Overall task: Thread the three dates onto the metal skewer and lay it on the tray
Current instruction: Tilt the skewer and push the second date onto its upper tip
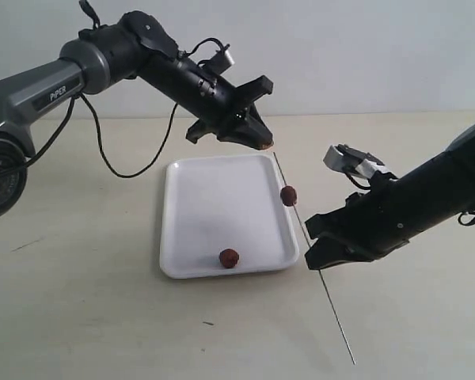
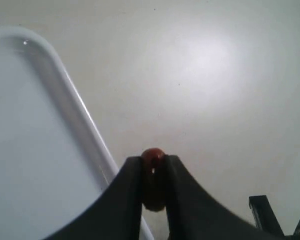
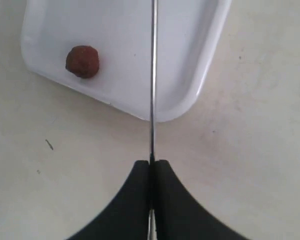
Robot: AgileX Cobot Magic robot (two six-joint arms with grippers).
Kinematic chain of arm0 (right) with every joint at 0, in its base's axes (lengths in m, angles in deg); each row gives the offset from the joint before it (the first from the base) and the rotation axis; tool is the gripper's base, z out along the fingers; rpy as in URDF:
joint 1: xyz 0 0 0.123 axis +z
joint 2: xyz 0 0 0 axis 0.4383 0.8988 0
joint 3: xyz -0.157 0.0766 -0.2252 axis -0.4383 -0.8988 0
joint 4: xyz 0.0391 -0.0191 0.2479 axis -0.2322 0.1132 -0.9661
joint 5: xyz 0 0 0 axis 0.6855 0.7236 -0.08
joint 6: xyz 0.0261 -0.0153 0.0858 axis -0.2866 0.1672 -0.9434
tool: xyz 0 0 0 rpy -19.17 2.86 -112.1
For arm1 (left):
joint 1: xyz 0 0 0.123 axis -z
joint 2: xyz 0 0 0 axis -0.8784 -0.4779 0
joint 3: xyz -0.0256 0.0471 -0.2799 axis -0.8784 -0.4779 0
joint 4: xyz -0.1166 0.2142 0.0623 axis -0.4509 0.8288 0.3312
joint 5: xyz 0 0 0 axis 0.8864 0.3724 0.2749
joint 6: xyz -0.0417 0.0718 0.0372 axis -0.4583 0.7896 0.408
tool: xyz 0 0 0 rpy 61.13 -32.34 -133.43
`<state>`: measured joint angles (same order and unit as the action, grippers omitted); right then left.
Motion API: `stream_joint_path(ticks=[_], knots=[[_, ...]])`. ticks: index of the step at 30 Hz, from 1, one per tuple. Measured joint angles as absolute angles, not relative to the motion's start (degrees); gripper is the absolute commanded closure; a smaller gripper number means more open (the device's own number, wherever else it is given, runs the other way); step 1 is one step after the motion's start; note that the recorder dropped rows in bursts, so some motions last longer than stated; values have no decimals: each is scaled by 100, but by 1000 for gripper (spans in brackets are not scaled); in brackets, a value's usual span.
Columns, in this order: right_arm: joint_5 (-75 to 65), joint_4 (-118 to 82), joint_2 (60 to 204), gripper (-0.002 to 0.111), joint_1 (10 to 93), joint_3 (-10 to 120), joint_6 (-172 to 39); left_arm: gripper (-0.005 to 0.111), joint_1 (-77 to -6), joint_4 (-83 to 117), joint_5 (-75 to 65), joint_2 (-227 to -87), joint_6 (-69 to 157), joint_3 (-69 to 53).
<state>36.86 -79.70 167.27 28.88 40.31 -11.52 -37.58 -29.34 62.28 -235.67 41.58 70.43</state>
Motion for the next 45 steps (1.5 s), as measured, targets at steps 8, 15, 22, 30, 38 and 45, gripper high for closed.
stream_joint_path(ticks=[8, 15, 22, 30, 38, 45], knots=[[3796, -8279, 16727, 108, 2888, 4031, -747, 93, -3892, -3389, 6411, -23567, 4439, 7043], [3854, -8422, 16727, 108, 2888, 4031, -645, 93, -3892, -3573, 6482, -23567, 4498, 7043], [3854, -8440, 16727, 108, 2888, 4031, -548, 93, -3892, -3562, 6496, -23578, 4520, 7043], [3877, -8449, 16727, 108, 2888, 4031, -548, 93, -3926, -3538, 6496, -23578, 4531, 7043], [3841, -8449, 16727, 108, 2888, 4031, -548, 93, -3950, -3490, 6496, -23578, 4609, 7043], [3841, -8462, 16727, 108, 2888, 4031, -515, 93, -3950, -3490, 6496, -23578, 4631, 7043]])
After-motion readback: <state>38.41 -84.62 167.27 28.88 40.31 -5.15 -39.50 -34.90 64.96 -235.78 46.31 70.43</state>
